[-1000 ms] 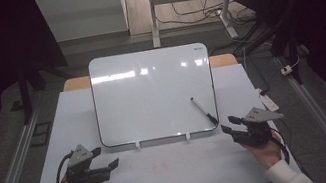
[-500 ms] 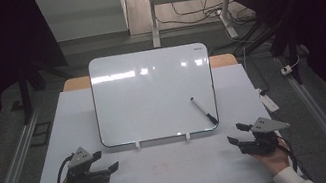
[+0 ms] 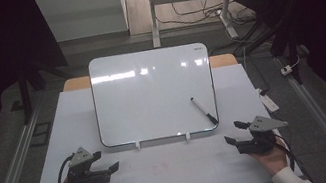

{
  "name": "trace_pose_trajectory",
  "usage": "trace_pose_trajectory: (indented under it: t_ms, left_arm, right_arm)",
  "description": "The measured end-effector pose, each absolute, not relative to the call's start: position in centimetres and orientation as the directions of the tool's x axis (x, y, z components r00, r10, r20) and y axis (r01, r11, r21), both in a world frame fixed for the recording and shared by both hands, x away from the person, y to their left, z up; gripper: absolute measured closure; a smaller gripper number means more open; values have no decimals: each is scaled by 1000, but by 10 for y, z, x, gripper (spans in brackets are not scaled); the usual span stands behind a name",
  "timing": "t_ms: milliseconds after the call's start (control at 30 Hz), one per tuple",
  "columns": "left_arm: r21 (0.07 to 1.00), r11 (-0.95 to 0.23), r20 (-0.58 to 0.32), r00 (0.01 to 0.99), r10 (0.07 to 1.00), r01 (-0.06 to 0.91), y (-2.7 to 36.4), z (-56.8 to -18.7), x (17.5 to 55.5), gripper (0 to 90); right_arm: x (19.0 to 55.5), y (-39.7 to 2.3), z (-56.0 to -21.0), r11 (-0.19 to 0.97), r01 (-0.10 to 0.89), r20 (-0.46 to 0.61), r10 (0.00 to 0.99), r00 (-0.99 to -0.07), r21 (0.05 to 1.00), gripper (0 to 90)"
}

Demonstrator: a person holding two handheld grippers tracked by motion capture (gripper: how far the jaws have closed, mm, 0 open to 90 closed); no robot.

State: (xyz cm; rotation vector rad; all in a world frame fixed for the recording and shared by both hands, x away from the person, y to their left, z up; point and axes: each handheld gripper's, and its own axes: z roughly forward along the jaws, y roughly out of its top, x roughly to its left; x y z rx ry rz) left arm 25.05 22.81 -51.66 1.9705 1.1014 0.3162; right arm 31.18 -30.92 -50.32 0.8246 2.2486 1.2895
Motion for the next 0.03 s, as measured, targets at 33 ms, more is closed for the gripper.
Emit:
trace_pose_trajectory:
  t_ms: [33]
  left_arm:
    - [767,-266,-168,582,795,584,228,-517,250,174]
  right_arm:
    - [312,-309,-503,392,284,-65,676,-734,875,298]
